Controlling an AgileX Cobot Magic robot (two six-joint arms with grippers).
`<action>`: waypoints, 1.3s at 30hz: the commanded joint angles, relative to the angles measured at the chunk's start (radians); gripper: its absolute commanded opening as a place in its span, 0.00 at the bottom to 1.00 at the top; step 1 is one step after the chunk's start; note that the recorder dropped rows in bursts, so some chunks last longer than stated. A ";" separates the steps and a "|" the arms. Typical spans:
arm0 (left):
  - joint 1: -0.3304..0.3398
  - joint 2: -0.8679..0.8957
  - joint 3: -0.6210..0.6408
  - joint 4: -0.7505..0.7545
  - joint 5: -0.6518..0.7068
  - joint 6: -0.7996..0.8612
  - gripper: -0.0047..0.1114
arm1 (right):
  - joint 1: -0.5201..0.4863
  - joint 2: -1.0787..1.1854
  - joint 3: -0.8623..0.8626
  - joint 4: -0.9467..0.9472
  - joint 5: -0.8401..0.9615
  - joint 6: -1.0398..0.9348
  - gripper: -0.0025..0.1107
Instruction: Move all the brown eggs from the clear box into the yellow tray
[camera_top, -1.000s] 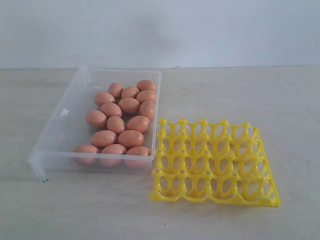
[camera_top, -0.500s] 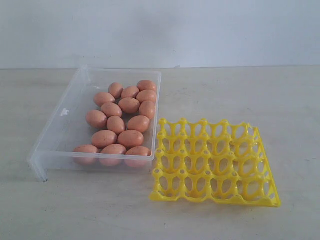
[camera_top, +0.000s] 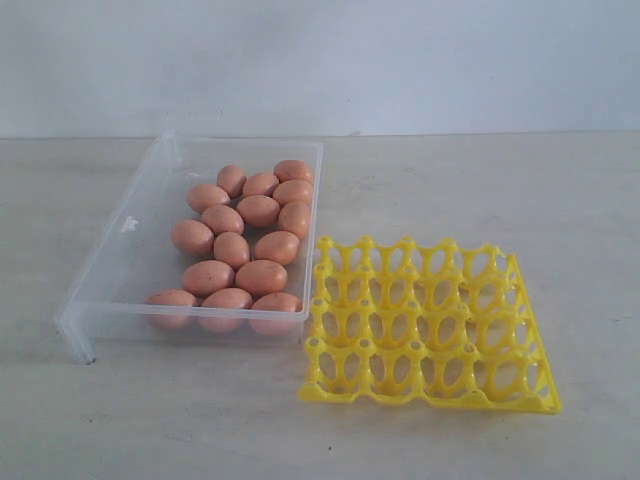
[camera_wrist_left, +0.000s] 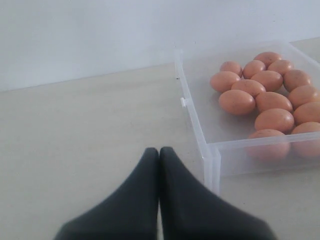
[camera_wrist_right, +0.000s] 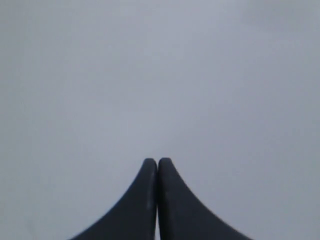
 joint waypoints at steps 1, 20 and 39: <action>-0.009 -0.002 0.003 -0.008 -0.002 -0.009 0.00 | 0.004 0.423 -0.346 -0.780 0.407 0.138 0.02; -0.009 -0.002 0.003 -0.008 -0.002 -0.009 0.00 | 0.380 1.526 -1.005 -2.057 1.459 0.235 0.02; -0.009 -0.002 0.003 -0.008 -0.002 -0.009 0.00 | 0.357 1.768 -1.589 -0.123 1.833 -1.375 0.02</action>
